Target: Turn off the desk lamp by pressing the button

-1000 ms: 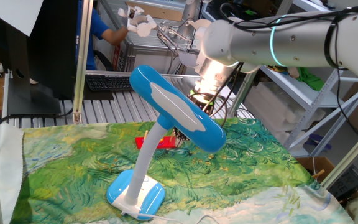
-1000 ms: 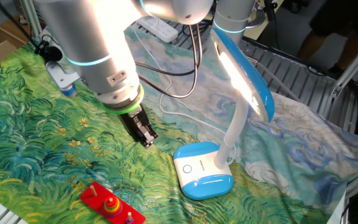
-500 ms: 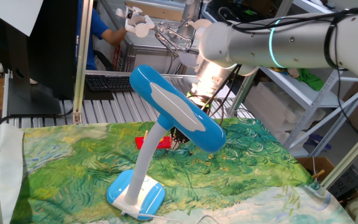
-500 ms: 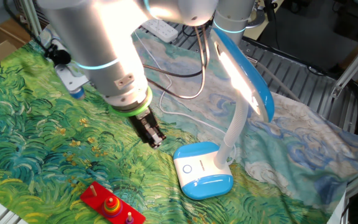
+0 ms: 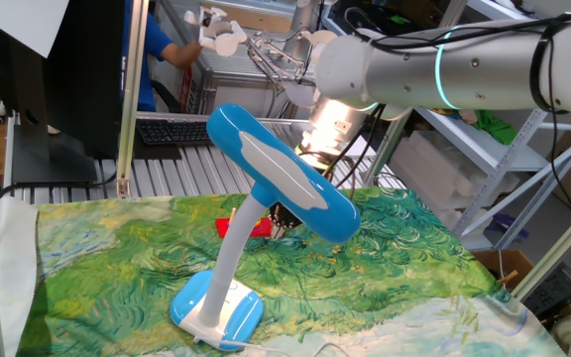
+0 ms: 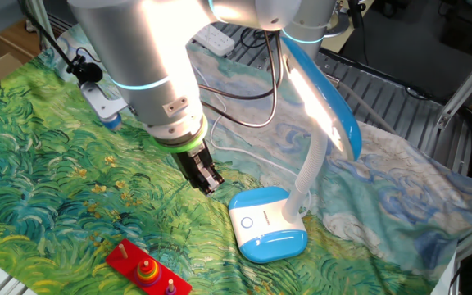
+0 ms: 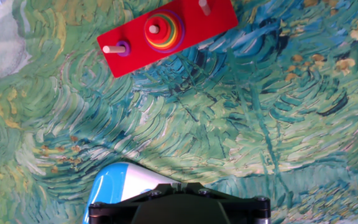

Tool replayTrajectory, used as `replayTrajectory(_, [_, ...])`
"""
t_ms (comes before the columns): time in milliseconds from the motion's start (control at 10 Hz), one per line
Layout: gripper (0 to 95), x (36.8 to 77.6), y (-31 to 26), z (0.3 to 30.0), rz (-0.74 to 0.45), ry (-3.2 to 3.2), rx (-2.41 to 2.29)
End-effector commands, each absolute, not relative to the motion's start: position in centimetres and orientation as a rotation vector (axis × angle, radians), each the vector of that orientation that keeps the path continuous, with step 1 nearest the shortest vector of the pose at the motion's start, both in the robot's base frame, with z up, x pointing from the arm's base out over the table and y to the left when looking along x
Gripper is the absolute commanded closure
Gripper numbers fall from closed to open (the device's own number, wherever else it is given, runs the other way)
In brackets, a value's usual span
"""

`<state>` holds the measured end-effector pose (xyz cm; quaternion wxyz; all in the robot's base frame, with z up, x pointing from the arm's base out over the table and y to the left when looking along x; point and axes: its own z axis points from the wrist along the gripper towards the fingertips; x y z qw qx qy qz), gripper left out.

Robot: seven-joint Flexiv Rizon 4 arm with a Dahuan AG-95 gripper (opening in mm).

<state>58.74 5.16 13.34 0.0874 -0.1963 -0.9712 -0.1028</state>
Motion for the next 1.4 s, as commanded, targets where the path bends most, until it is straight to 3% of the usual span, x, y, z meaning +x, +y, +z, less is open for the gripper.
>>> replayTrajectory(100, [95.0,58.70,5.14,13.36,-0.293,-2.898,-0.577])
replayTrajectory(1400, [95.0,58.70,5.14,13.36,-0.353,-3.041,-0.397])
